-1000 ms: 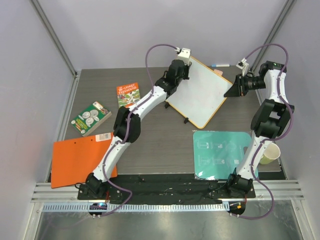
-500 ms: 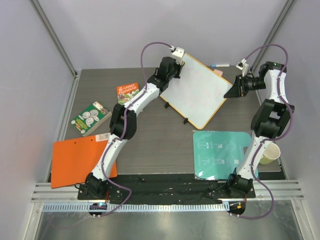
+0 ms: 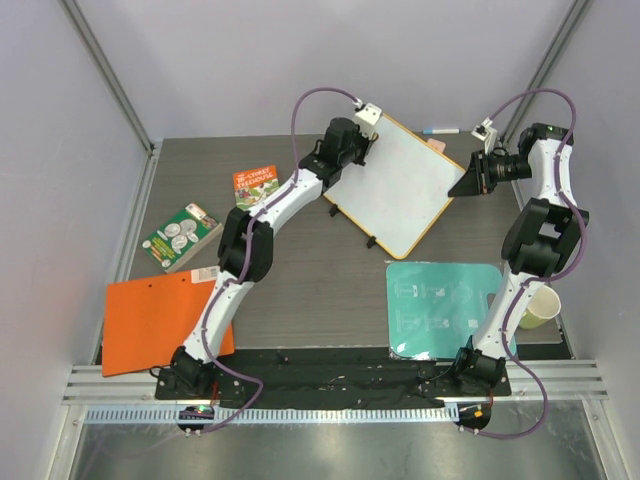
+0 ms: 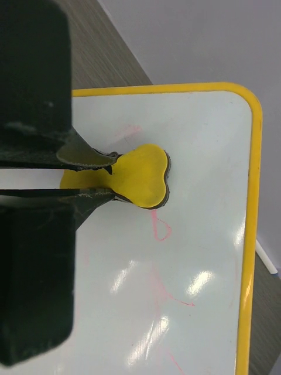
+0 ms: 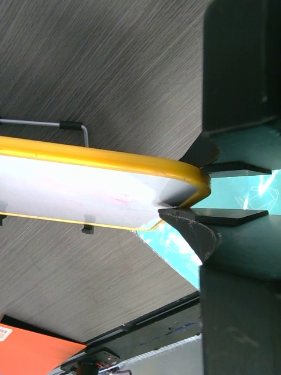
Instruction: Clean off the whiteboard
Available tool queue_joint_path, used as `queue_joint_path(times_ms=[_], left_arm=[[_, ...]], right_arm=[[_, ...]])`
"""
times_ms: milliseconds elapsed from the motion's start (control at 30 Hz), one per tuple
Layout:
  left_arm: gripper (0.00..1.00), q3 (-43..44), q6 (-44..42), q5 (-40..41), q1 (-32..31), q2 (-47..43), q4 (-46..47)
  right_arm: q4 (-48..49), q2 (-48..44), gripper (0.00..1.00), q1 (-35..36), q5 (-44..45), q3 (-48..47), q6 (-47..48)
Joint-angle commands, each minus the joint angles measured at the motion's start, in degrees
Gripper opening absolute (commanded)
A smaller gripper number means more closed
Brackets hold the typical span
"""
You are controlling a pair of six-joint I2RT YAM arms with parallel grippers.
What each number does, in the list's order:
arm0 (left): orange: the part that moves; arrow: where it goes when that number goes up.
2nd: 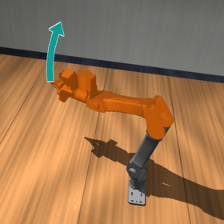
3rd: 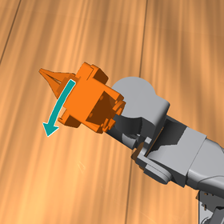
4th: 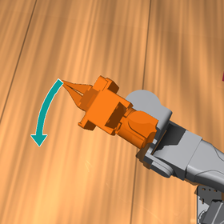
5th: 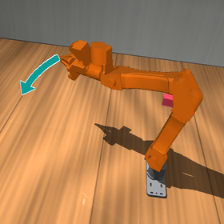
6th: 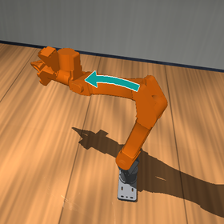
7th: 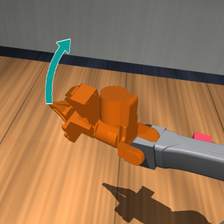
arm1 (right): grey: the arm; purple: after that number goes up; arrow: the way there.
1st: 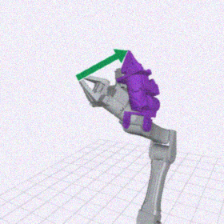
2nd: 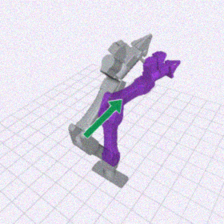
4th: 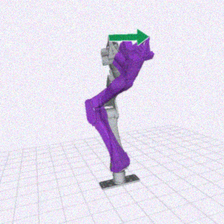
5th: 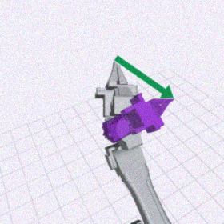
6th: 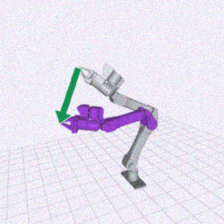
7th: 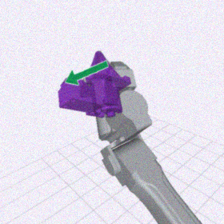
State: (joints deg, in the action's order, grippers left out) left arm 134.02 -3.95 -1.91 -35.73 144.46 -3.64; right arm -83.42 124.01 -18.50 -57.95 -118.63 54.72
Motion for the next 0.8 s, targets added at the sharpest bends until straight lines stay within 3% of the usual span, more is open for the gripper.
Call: queue_joint_path(times_ms=[0, 167, 300, 567, 767], left_arm=[[0.0, -1.83, 9.46, 0.24, -3.04, 0.73, 5.64], [0.0, -2.97, 12.82, 5.51, -3.03, 1.08, 16.18], [0.0, -1.57, 14.14, 6.92, -3.12, 1.7, 19.28], [0.0, 8.01, 15.55, 4.2, -3.47, 5.21, 13.93], [0.0, 2.74, 14.84, 9.55, -3.13, 3.9, 15.77]], right_arm=[[-2.8, -3.42, 0.01, 2.24, 9.61, -0.73, 12.87], [-2.8, -3.42, 0.01, 2.33, 9.79, -0.46, 13.04], [-2.8, -3.42, 0.01, 2.24, 9.79, -0.38, 13.22], [-2.8, -3.15, 0.01, 2.24, 9.61, -0.38, 13.22], [-2.8, -3.07, 0.01, 2.24, 9.61, -0.64, 13.05]])
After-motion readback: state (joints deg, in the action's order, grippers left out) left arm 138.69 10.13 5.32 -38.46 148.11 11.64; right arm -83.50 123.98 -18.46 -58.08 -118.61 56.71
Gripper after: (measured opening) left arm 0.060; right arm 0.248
